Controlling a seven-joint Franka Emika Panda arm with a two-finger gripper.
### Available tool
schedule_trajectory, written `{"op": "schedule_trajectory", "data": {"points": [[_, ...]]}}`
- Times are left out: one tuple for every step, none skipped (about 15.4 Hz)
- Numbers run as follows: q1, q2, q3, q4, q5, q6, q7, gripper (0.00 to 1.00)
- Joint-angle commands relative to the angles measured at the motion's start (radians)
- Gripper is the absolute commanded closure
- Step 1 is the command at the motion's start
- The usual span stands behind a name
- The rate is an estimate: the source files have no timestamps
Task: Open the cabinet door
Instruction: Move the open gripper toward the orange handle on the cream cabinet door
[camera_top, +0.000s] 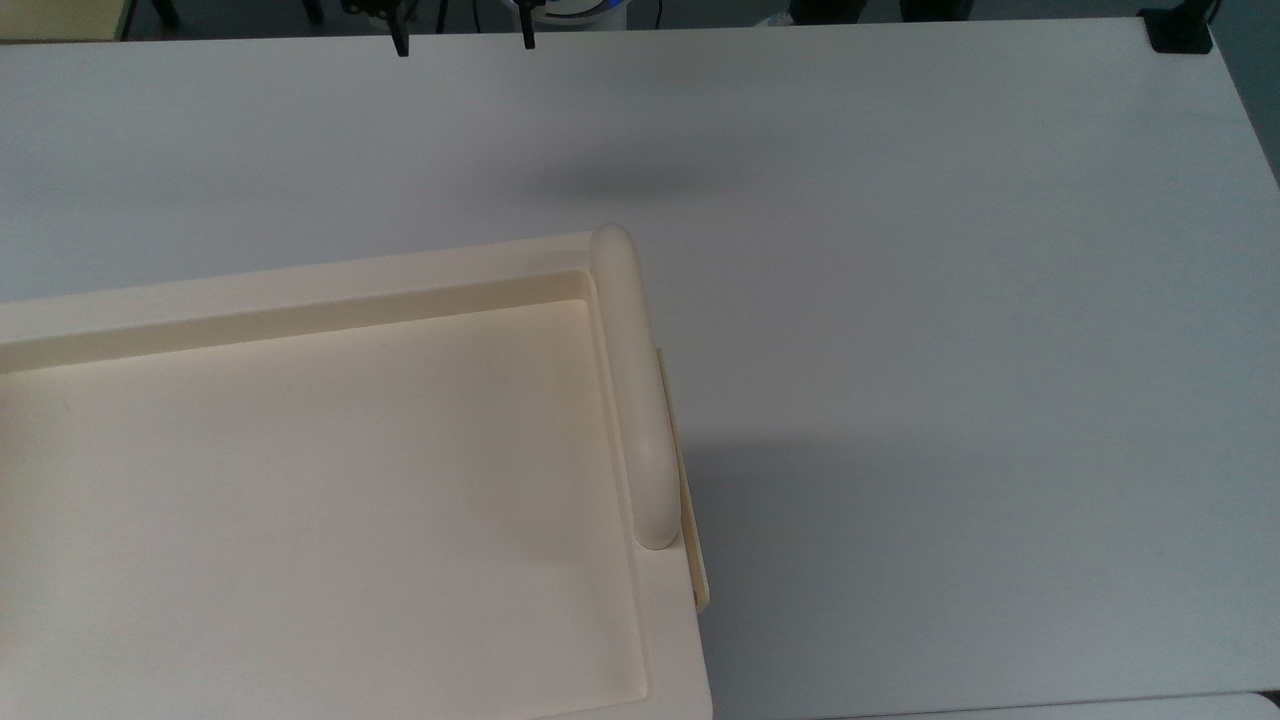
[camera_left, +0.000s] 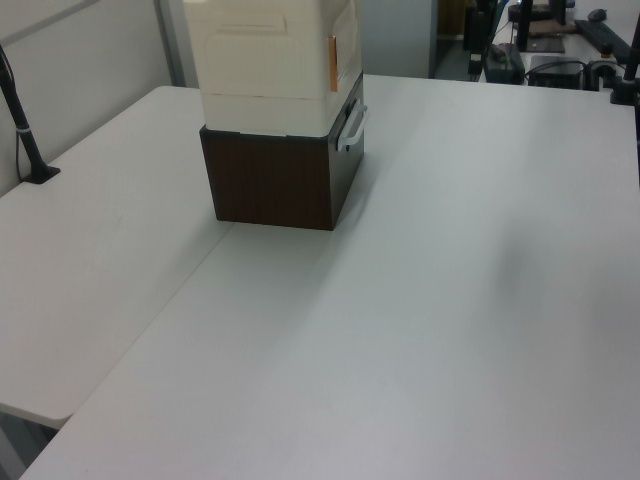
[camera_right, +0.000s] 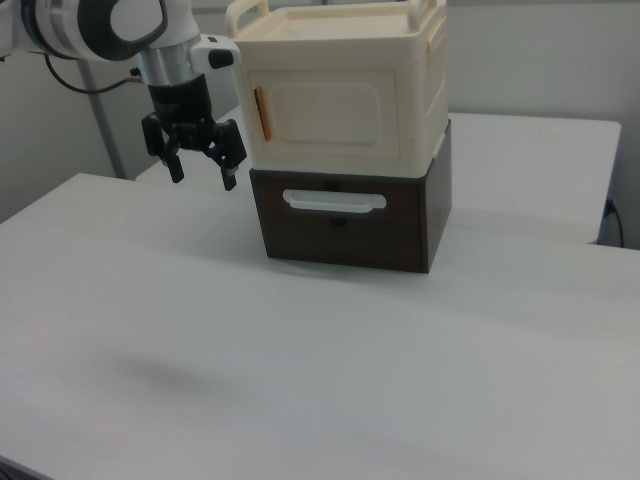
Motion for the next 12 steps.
{"op": "schedule_trajectory", "data": {"points": [[0.007,-0.012,-0.006,-0.002,-0.008,0.054,-0.039,0.0],[0.005,-0.017,-0.006,-0.002,-0.007,0.066,-0.039,0.0],[0.004,-0.02,-0.006,-0.002,-0.007,0.083,-0.047,0.0],[0.004,-0.022,-0.006,-0.002,-0.007,0.109,-0.053,0.0],[0.002,-0.022,-0.006,-0.004,-0.007,0.152,-0.055,0.0],[0.001,-0.019,-0.006,-0.006,-0.004,0.203,-0.053,0.0],[0.002,-0.016,-0.006,-0.01,-0.002,0.249,-0.053,0.07],[0.002,-0.011,-0.006,-0.012,0.007,0.29,-0.052,0.18],[0.002,-0.008,-0.006,-0.012,0.036,0.325,-0.052,0.26],[0.002,-0.005,-0.006,-0.013,0.08,0.364,-0.053,0.35],[0.002,-0.003,-0.007,-0.013,0.126,0.401,-0.055,0.46],[0.002,0.004,-0.009,-0.013,0.165,0.433,-0.055,0.5]]}}
